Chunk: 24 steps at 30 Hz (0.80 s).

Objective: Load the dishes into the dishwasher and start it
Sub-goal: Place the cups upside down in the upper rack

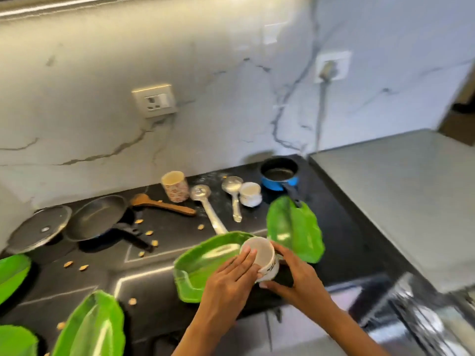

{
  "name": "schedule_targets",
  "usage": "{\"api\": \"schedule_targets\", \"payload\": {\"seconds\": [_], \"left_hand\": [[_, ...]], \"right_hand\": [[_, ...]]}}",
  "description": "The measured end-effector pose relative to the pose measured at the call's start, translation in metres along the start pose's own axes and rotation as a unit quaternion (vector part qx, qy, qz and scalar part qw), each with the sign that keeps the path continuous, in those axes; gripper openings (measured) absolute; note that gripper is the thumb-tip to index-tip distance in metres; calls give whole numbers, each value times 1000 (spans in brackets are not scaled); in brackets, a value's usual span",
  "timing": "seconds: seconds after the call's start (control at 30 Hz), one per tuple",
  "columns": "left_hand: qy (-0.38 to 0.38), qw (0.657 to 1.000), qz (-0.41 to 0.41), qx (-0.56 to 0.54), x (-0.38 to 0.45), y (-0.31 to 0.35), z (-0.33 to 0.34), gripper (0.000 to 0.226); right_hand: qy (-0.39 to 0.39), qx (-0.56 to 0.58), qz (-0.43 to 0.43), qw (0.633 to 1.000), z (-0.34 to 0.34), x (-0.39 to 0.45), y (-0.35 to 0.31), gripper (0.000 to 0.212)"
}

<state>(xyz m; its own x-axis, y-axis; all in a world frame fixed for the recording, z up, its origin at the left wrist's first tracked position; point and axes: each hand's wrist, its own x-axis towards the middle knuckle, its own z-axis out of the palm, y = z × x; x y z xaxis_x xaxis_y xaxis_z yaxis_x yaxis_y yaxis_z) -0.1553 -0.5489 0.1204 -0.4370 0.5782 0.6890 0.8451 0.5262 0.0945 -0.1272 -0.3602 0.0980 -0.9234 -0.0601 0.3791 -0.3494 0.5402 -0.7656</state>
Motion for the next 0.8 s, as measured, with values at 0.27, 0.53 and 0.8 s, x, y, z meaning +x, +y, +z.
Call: {"api": "schedule_targets", "payload": {"seconds": [0.27, 0.53, 0.8], "left_hand": [[-59, 974, 173, -137, 36, 211, 122, 26], [-116, 927, 262, -241, 37, 351, 238, 33], [-237, 915, 256, -202, 0, 376, 384, 47]], "right_hand": [[171, -67, 164, 969, -166, -215, 46, 69], [282, -126, 278, 910, -234, -359, 104, 67], [338, -227, 350, 844, -244, -431, 224, 70]]}}
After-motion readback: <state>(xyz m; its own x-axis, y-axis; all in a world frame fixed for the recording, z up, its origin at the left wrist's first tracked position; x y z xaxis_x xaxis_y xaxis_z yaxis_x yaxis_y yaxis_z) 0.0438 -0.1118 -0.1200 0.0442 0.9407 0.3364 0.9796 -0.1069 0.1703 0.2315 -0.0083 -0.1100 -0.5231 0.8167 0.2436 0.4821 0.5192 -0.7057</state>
